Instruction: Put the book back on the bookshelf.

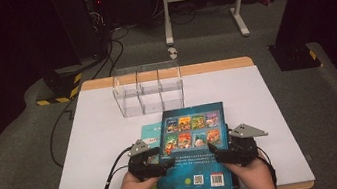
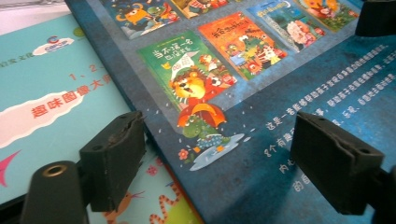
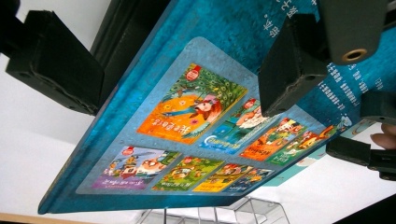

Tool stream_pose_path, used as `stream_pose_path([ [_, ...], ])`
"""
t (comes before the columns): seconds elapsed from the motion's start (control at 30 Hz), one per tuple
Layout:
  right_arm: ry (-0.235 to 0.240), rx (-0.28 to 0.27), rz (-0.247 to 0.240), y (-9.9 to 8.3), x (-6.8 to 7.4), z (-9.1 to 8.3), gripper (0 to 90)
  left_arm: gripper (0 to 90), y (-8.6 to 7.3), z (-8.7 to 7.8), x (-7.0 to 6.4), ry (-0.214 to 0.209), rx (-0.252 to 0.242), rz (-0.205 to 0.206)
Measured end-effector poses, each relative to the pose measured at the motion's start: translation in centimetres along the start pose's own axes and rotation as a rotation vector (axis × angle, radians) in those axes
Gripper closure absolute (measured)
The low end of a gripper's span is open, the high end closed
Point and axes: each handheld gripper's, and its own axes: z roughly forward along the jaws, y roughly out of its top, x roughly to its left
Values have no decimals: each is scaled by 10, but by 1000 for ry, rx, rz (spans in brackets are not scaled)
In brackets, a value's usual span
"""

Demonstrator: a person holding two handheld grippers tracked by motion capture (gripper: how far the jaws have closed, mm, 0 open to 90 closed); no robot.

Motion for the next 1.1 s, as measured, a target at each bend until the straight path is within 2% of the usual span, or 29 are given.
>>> stream_pose_path([
  [0.07, 1, 1, 3, 0, 0, 0, 136, 158, 0, 0, 1, -1, 7, -15],
  [0.1, -8, 14, 26, 0, 0, 3, 137, 152, 0, 0, 2, 0, 11, -27],
  [0.33, 2, 32, 58, 0, -1, 5, 141, 150, -2, 0, 1, 9, 0, -33],
  [0.5, 46, 59, 89, 1, -4, 9, 150, 191, -4, -1, 0, 6, -15, -31],
  [0.6, 57, 72, 81, 2, -1, 12, 151, 192, -4, -1, -1, 9, -14, -31],
  [0.73, 43, 76, 88, 2, 3, 13, 158, 199, -5, -1, -3, 19, -15, -42],
  [0.9, 56, 88, 93, 3, 0, 11, 208, 207, -5, -1, -4, 26, -14, -48],
  [1.1, 47, 96, 108, 4, 0, 6, 273, 213, -5, -2, -5, 32, -12, -51],
])
